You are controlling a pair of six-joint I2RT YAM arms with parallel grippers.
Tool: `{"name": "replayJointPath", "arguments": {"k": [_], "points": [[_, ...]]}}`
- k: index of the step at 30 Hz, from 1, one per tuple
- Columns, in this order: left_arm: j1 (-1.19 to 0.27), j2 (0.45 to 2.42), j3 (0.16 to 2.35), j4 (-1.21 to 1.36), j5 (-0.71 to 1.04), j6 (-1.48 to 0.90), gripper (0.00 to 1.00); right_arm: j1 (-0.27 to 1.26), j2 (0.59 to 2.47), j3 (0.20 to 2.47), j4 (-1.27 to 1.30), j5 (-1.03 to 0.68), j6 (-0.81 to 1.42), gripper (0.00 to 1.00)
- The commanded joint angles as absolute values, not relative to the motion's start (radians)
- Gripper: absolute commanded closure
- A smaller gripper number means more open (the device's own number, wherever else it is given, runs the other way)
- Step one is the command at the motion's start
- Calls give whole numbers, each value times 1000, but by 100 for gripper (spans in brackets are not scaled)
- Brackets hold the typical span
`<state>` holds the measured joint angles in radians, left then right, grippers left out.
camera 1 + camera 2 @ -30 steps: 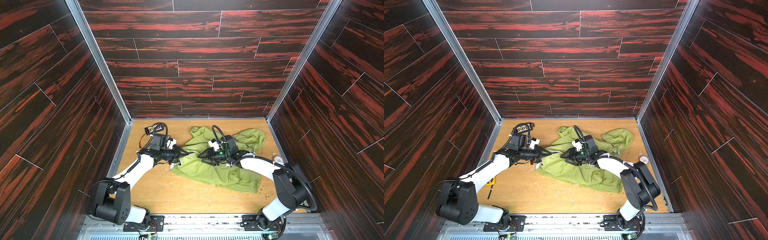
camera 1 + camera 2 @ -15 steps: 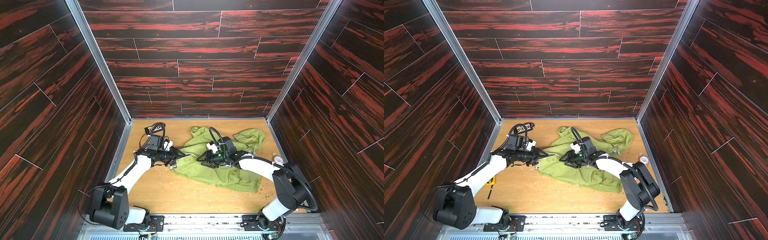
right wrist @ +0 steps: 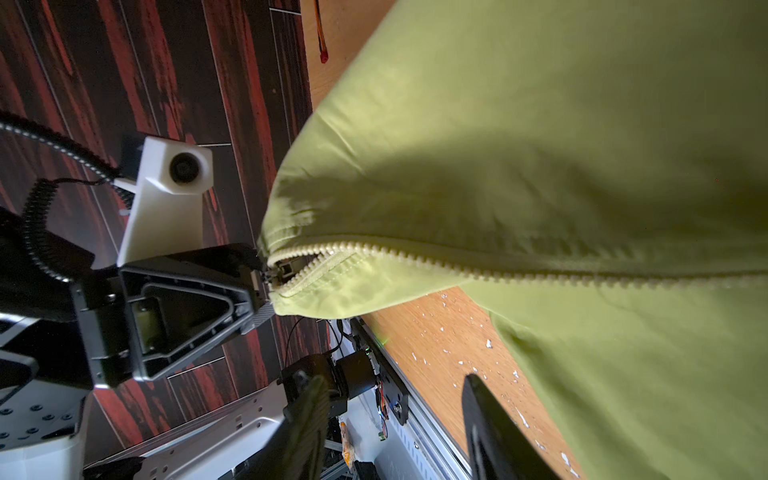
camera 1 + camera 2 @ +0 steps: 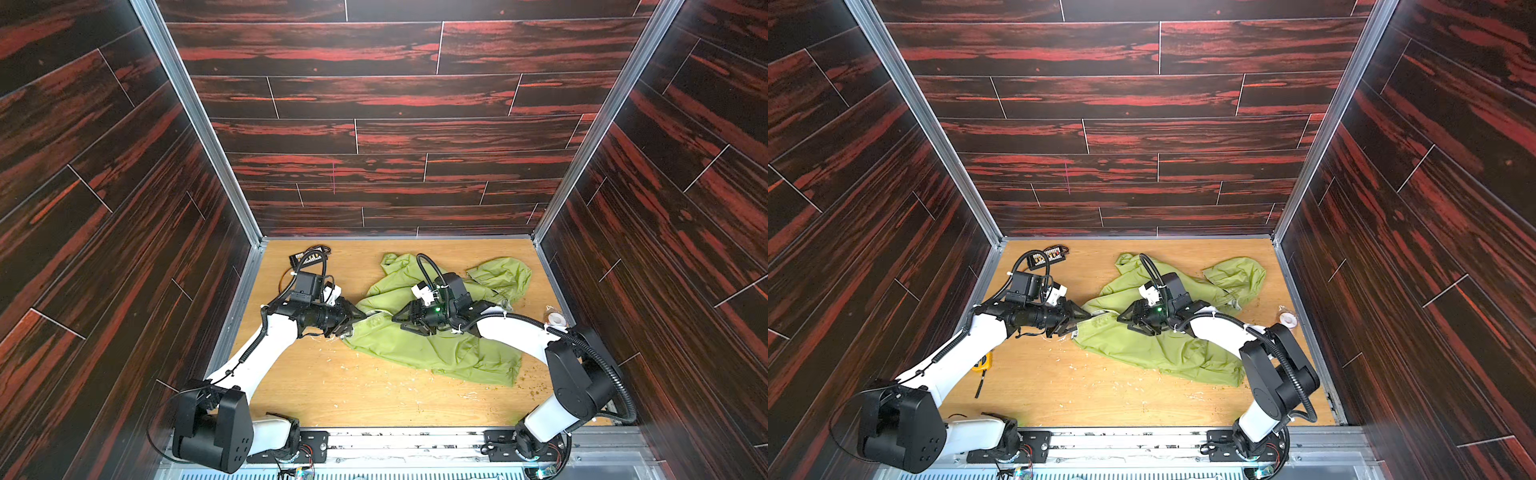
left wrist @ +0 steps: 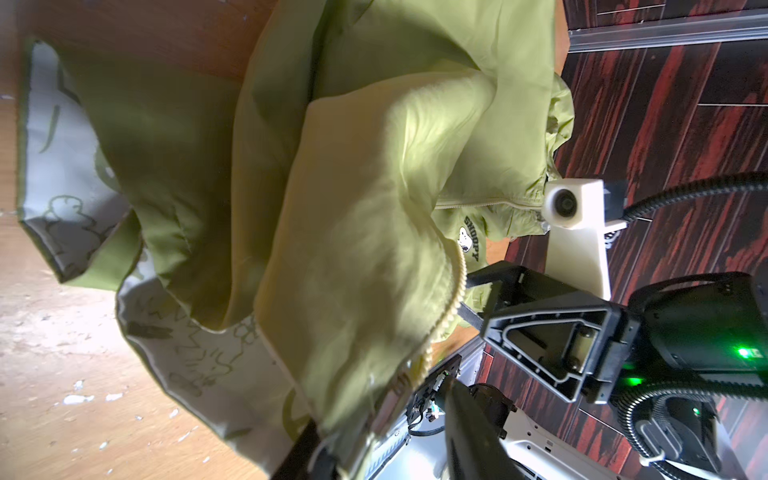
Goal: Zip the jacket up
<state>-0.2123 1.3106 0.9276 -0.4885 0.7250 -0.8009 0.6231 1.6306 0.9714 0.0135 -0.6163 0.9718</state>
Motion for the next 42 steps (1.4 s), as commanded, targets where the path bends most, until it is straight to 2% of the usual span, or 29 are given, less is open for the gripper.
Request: {"name": "replayJointPath", "arguments": {"k": [1, 7, 15, 33, 42], "points": [[-205, 1272, 928, -472, 739, -811, 63, 633, 1633, 988, 6, -609, 980, 46], [-202, 1259, 909, -408, 753, -866, 69, 635, 1623, 983, 10, -610, 983, 46], [-199, 1246, 949, -485, 732, -843, 61, 635, 1612, 980, 3, -610, 979, 46], [-188, 1231, 1002, -561, 742, -831, 60, 635, 1602, 981, 0, -608, 978, 46], [-187, 1249, 919, -398, 786, -929, 60, 635, 1597, 982, 4, -602, 985, 46]]}}
